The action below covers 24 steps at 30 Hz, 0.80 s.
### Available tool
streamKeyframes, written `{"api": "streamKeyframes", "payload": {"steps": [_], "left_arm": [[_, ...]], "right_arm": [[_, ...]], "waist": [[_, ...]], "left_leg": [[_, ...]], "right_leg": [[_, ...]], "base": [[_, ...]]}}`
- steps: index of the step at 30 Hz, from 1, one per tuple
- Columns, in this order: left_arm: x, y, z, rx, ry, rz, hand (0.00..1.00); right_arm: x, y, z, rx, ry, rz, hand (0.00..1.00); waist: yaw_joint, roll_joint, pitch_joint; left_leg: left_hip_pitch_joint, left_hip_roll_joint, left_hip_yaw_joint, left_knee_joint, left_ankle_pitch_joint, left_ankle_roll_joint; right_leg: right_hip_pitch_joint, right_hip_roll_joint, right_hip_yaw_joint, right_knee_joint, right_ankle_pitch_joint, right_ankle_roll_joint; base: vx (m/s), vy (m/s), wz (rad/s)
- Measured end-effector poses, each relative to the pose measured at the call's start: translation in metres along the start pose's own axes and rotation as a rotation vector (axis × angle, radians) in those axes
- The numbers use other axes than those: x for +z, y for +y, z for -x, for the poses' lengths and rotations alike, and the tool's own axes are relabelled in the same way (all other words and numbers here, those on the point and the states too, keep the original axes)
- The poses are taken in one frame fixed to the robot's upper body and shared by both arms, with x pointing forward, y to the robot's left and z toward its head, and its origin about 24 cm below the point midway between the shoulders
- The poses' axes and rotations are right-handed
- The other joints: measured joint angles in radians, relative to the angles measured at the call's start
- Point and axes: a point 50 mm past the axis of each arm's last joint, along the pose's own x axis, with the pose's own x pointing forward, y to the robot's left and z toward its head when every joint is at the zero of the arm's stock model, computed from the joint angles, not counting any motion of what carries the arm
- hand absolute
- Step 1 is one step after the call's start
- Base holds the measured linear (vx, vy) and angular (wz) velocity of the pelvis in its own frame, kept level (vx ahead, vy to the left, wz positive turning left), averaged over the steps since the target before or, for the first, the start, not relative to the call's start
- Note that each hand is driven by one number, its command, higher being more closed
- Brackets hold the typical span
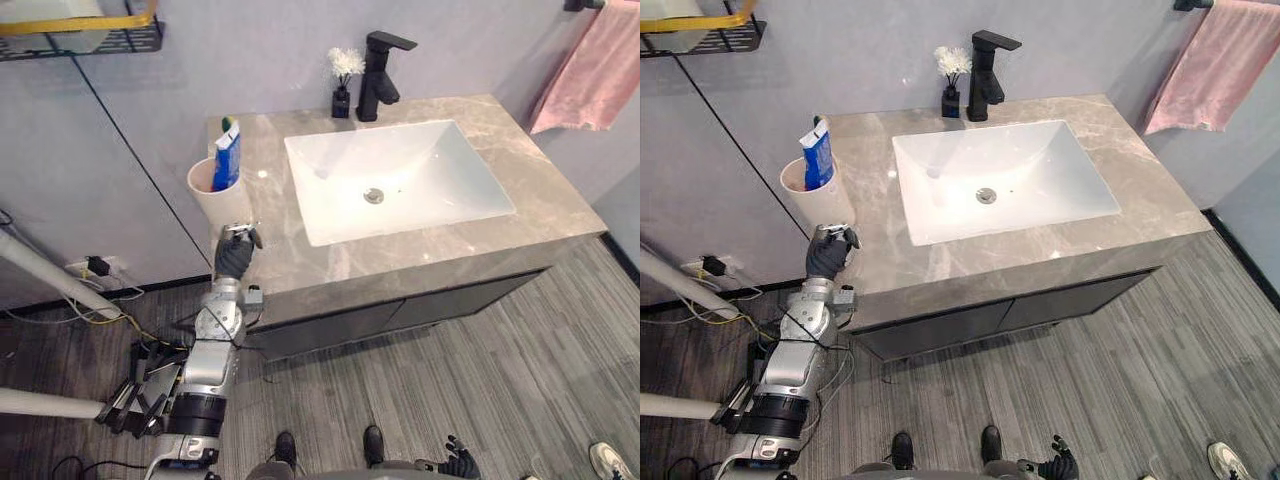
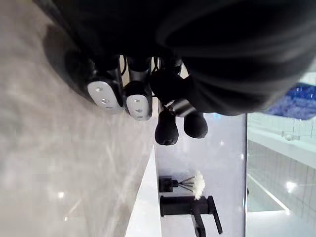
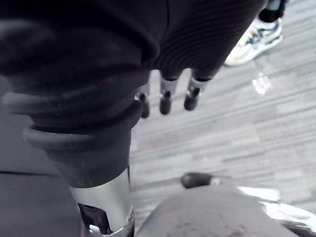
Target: Organize washtable
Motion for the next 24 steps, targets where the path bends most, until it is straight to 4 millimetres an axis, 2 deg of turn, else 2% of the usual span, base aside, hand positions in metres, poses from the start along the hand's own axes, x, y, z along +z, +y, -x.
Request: {"api": "streamKeyframes", "payload": {"steps": [3,7,15,24], "left_arm": [[0.000,0.004,0.001,0.019,0.001,0.000,1.00],[0.001,0.006,0.002,0.023,-0.003,0.003,1.00],[0.013,0.026,-0.008,0.080,-0.042,-0.021,1.00],[0.017,0.023,-0.012,0.071,-0.059,0.019,1.00]], "right_arm": [[0.000,-0.001,0.000,0.000,0.002,0.003,0.00],[0.001,0.000,0.000,0.009,-0.004,0.023,0.00],[0.001,-0.006,-0.001,0.011,-0.005,0.034,0.00],[0.000,-0.006,-0.001,0.010,-0.003,0.031,0.00]], "waist": [[0.016,0.002,0.000],[0.016,0.002,0.000],[0.016,-0.002,-0.001],[0.013,-0.008,-0.001]], "left_leg": [[0.000,0.000,-0.002,0.000,0.000,0.000],[0.000,0.000,-0.005,-0.001,0.000,0.001],[-0.005,0.000,-0.005,-0.001,0.001,0.001],[-0.013,-0.001,-0.005,-0.001,0.001,0.001]], "right_leg": [[0.000,0.000,-0.002,0.000,-0.001,-0.001],[0.002,0.000,-0.007,0.000,-0.002,-0.003],[-0.004,0.000,-0.007,0.000,-0.002,-0.003],[-0.011,0.000,-0.008,0.000,-0.002,-0.003]], "base": [[0.00,0.000,0.00],[0.00,-0.002,0.01],[0.00,0.000,0.00],[0.00,0.000,0.00]]}}
